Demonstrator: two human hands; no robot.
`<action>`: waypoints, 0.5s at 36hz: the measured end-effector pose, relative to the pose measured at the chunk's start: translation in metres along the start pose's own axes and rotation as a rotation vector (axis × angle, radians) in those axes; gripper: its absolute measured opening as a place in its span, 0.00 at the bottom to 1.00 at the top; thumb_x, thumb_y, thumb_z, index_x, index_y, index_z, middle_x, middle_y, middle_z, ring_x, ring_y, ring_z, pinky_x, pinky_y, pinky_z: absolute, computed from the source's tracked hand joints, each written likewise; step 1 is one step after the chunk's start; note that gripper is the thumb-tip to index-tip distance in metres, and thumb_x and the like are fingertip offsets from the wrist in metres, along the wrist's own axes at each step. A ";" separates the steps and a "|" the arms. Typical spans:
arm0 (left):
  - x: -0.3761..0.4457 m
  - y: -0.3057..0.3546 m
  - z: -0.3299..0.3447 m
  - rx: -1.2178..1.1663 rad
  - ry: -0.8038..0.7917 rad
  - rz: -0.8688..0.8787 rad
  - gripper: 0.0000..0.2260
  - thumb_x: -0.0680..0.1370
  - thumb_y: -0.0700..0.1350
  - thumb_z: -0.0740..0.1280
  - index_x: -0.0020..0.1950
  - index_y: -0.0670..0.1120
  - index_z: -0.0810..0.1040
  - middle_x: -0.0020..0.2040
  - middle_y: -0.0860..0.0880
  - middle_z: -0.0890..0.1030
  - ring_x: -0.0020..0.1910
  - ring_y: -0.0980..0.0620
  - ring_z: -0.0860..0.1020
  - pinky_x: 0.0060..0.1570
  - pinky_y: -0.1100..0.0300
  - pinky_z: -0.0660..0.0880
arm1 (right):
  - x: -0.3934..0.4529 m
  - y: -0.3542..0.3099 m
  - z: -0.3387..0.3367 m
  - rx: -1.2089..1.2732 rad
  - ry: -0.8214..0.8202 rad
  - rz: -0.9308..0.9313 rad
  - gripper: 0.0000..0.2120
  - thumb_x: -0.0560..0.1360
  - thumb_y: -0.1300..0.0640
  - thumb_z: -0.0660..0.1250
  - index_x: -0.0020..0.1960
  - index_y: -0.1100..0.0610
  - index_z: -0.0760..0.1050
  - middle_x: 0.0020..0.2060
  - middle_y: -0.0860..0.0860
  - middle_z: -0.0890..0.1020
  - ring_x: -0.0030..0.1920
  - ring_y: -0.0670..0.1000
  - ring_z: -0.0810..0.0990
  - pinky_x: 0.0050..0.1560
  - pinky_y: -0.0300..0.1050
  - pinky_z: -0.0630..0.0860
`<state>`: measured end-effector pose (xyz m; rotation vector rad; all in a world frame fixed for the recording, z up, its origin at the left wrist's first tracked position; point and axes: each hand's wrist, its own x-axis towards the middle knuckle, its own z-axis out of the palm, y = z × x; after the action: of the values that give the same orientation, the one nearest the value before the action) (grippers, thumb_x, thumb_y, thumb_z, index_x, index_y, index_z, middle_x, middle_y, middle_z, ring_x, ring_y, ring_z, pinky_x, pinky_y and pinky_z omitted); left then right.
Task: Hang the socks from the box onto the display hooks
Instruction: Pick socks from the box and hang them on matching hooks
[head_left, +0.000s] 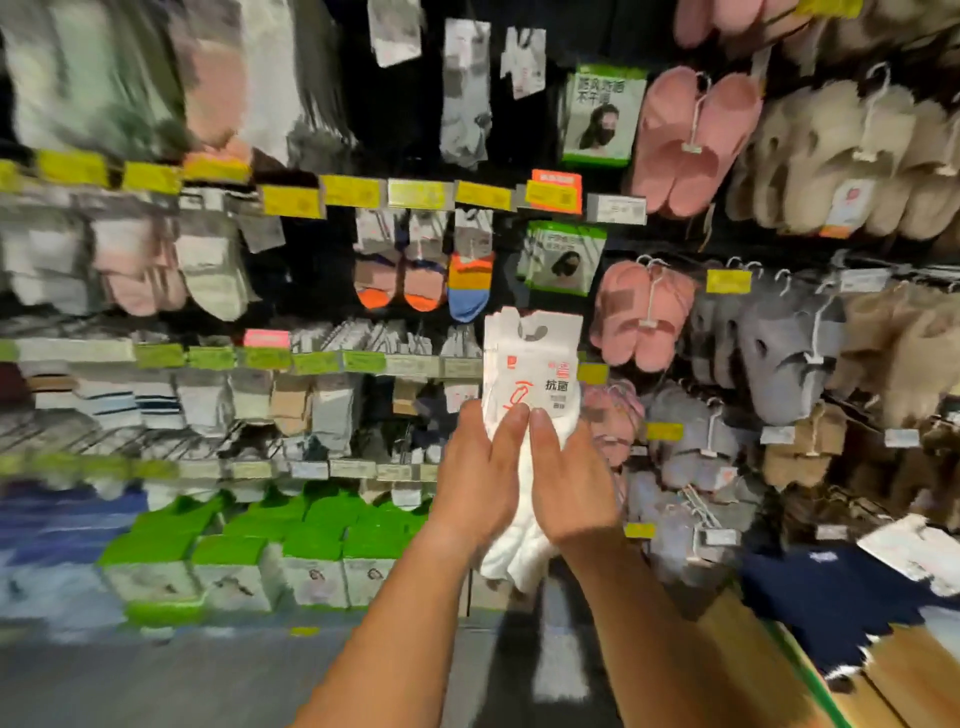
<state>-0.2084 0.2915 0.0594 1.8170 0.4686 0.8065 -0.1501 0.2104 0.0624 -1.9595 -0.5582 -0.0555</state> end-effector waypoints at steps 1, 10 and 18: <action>0.001 -0.007 -0.020 0.005 0.029 0.001 0.18 0.83 0.57 0.60 0.64 0.46 0.75 0.57 0.53 0.82 0.56 0.54 0.79 0.49 0.63 0.71 | -0.003 -0.010 0.018 0.011 -0.038 -0.002 0.24 0.80 0.38 0.56 0.65 0.55 0.71 0.60 0.56 0.81 0.61 0.58 0.78 0.59 0.48 0.71; 0.011 -0.060 -0.189 0.060 0.253 -0.003 0.17 0.83 0.60 0.59 0.65 0.51 0.75 0.56 0.59 0.81 0.57 0.58 0.79 0.57 0.59 0.74 | -0.037 -0.100 0.163 0.076 -0.273 -0.121 0.22 0.81 0.40 0.55 0.66 0.55 0.70 0.62 0.56 0.80 0.62 0.59 0.77 0.59 0.49 0.72; 0.041 -0.106 -0.301 0.097 0.393 -0.063 0.17 0.82 0.59 0.60 0.64 0.50 0.75 0.54 0.60 0.81 0.52 0.69 0.78 0.49 0.75 0.72 | -0.038 -0.158 0.282 0.124 -0.428 -0.187 0.22 0.81 0.40 0.55 0.67 0.53 0.69 0.62 0.55 0.79 0.62 0.58 0.76 0.60 0.49 0.71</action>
<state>-0.3897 0.5572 0.0425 1.7234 0.8250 1.1189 -0.3067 0.4961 0.0589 -1.7989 -0.9996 0.2822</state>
